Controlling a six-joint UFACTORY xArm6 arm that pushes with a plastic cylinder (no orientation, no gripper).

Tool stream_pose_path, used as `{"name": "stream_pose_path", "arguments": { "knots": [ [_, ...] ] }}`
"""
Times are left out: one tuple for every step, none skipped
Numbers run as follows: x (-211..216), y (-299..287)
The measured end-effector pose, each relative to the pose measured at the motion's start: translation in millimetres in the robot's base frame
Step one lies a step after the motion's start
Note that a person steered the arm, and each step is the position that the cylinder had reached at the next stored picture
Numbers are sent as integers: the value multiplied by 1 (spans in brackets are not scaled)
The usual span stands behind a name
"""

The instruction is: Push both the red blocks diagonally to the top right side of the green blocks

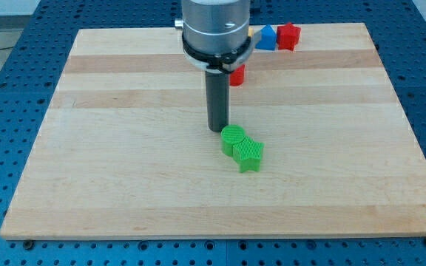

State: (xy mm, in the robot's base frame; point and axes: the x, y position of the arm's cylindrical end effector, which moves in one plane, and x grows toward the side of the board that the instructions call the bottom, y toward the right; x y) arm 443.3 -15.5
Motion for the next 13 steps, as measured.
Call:
{"name": "stream_pose_path", "arguments": {
  "knots": [
    [-44,-28],
    [-93,-40],
    [-120,-16],
    [-121,37],
    [-114,56],
    [-94,72],
    [-83,110],
    [-94,116],
    [-126,153],
    [-161,204],
    [-220,207],
    [-252,198],
    [-238,178]
  ]
}}
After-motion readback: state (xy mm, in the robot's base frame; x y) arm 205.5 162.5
